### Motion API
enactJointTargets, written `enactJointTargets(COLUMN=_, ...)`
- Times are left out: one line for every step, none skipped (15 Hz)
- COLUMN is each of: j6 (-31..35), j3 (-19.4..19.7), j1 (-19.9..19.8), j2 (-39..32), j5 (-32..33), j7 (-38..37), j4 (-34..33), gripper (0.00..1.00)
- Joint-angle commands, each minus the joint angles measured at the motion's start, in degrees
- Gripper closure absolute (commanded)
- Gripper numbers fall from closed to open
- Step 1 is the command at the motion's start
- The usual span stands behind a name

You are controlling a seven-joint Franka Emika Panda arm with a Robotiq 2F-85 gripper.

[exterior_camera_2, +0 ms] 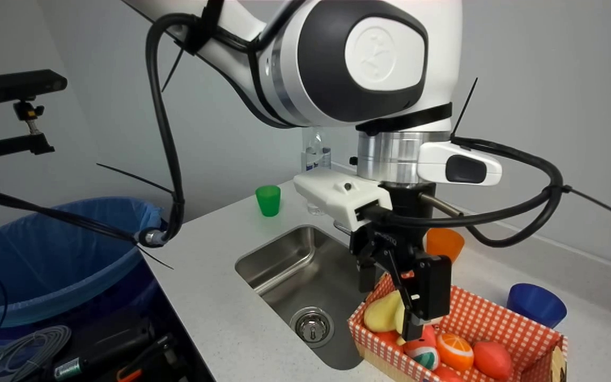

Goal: Move the basket forward.

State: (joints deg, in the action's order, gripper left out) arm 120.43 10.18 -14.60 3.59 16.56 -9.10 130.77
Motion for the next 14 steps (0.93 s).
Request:
enactJointTargets(j6=-0.11, j3=0.66, j1=0.66, j2=0.00, j5=0.03, j7=-0.01, j4=-0.08, gripper=0.00)
enactJointTargets(j6=-0.11, j3=0.66, j1=0.66, j2=0.00, j5=0.03, j7=-0.01, j4=-0.08, gripper=0.00)
enactJointTargets(j6=-0.11, j3=0.66, j1=0.66, j2=0.00, j5=0.03, j7=-0.01, j4=-0.08, gripper=0.00)
enactJointTargets(j6=-0.11, j3=0.66, j1=0.66, j2=0.00, j5=0.03, j7=-0.01, j4=-0.08, gripper=0.00)
enactJointTargets(j6=-0.11, j3=0.66, j1=0.66, j2=0.00, j5=0.03, j7=-0.01, j4=-0.08, gripper=0.00)
enactJointTargets(j6=-0.11, j3=0.66, j1=0.66, j2=0.00, j5=0.03, j7=-0.01, j4=-0.08, gripper=0.00)
enactJointTargets(j6=-0.11, j3=0.66, j1=0.66, j2=0.00, j5=0.03, j7=-0.01, j4=-0.08, gripper=0.00)
enactJointTargets(j6=-0.11, j3=0.66, j1=0.66, j2=0.00, j5=0.03, j7=-0.01, j4=-0.08, gripper=0.00)
enactJointTargets(j6=-0.11, j3=0.66, j1=0.66, j2=-0.01, j5=0.03, j7=-0.01, j4=-0.08, gripper=0.00)
enactJointTargets(j6=0.66, j3=0.67, j1=0.70, j2=-0.60, j5=-0.23, j7=0.27, j4=-0.41, gripper=0.00)
enactJointTargets(j6=1.44, j3=0.70, j1=0.71, j2=-1.28, j5=-0.56, j7=0.10, j4=-0.78, gripper=0.00)
enactJointTargets(j6=2.22, j3=0.75, j1=0.69, j2=-2.13, j5=-0.90, j7=0.01, j4=-1.23, gripper=0.00)
enactJointTargets(j6=3.29, j3=0.79, j1=0.67, j2=-2.72, j5=-1.11, j7=-0.07, j4=-1.38, gripper=0.00)
enactJointTargets(j6=5.02, j3=0.85, j1=0.63, j2=-3.48, j5=-1.19, j7=-0.45, j4=-1.46, gripper=0.00)
